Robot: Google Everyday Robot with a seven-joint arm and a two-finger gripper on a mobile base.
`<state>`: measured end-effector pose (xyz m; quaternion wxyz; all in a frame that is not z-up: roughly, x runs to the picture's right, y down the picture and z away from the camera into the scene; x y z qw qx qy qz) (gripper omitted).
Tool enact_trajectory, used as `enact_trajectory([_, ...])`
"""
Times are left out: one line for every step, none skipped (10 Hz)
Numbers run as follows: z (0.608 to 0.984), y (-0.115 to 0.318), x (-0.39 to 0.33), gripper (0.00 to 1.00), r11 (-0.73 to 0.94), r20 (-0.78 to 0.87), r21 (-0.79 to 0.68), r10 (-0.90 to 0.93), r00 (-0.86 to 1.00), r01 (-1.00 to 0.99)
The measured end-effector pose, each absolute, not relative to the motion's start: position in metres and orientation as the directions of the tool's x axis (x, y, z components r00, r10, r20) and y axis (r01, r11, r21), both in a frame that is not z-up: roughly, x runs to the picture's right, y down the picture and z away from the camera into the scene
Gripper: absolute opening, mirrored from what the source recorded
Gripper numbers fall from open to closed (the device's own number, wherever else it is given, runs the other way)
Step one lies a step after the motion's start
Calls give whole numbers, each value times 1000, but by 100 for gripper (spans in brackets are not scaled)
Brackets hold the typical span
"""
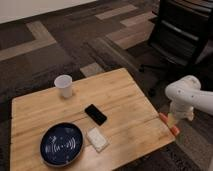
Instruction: Drag the pepper across the table
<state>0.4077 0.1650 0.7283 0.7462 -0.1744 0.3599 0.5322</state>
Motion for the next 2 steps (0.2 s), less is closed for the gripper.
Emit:
enact_trajectory([723,160,399,65,359,-720,126,675,164,-925])
enact_trajectory([723,159,398,65,361,-720,126,674,165,-924])
